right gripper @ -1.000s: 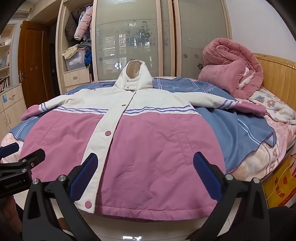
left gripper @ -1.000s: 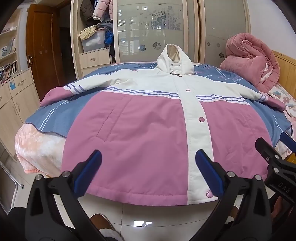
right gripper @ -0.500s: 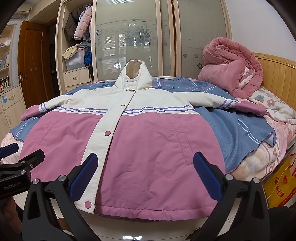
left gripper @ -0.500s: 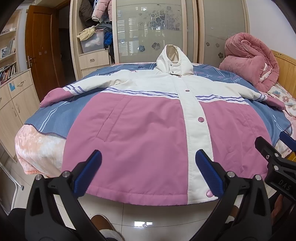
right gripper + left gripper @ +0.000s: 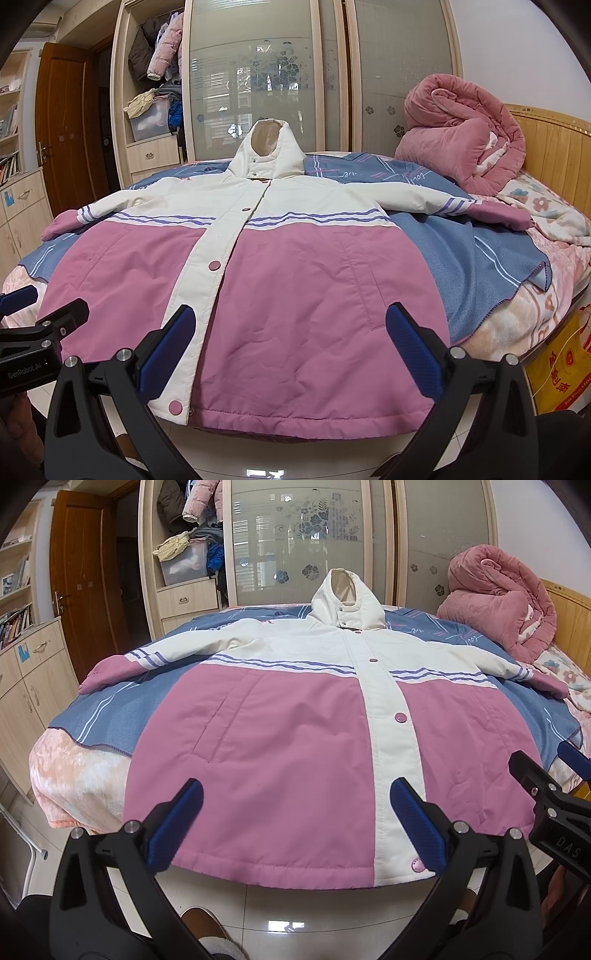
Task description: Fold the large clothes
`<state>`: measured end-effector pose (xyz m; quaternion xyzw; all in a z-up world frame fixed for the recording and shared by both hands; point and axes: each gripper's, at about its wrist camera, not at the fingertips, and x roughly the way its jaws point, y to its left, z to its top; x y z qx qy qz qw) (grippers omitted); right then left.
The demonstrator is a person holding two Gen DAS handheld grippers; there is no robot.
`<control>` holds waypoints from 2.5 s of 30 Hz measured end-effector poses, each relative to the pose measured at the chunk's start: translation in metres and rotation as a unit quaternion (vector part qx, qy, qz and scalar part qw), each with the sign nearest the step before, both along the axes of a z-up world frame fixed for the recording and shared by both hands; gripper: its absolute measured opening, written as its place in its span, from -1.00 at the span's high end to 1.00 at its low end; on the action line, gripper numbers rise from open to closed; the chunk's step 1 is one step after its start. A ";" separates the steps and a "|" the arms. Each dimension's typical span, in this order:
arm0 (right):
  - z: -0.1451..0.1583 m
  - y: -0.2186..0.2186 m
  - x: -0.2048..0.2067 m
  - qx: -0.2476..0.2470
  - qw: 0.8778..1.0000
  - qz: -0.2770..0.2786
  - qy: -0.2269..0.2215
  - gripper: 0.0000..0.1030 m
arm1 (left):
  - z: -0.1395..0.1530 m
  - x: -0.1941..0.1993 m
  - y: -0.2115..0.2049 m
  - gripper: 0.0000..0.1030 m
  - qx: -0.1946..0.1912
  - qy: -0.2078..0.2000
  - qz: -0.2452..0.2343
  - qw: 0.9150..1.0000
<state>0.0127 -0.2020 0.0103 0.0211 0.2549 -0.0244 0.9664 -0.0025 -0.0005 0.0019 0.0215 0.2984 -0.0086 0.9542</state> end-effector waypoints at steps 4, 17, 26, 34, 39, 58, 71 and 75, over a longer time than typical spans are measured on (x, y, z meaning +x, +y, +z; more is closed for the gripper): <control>0.000 0.000 0.000 0.000 1.000 0.000 0.000 -0.97 | -0.001 0.000 0.000 -0.96 -0.001 0.001 0.000 1.000; -0.002 -0.003 -0.002 0.001 1.000 0.001 0.000 -0.97 | 0.000 0.000 -0.001 -0.96 0.000 0.000 0.000 1.000; -0.002 -0.003 -0.002 0.001 1.000 0.000 0.000 -0.97 | -0.001 0.000 -0.001 -0.96 0.002 -0.003 -0.001 1.000; -0.003 -0.002 -0.001 0.002 1.000 0.002 0.001 -0.97 | -0.001 -0.001 -0.002 -0.96 0.002 -0.002 -0.002 1.000; -0.003 -0.001 -0.001 0.001 1.000 0.003 0.001 -0.97 | -0.001 -0.001 -0.002 -0.96 0.002 -0.001 -0.002 1.000; -0.004 -0.001 -0.001 0.003 1.000 0.003 0.002 -0.97 | -0.001 -0.001 -0.004 -0.96 0.004 0.000 -0.002 1.000; -0.001 -0.006 -0.002 0.017 1.000 0.001 -0.004 -0.97 | 0.010 -0.001 0.005 -0.96 -0.037 0.016 -0.012 0.999; 0.000 -0.012 -0.001 0.027 1.000 -0.003 0.001 -0.97 | 0.038 0.009 0.016 -0.96 -0.084 0.057 -0.009 0.995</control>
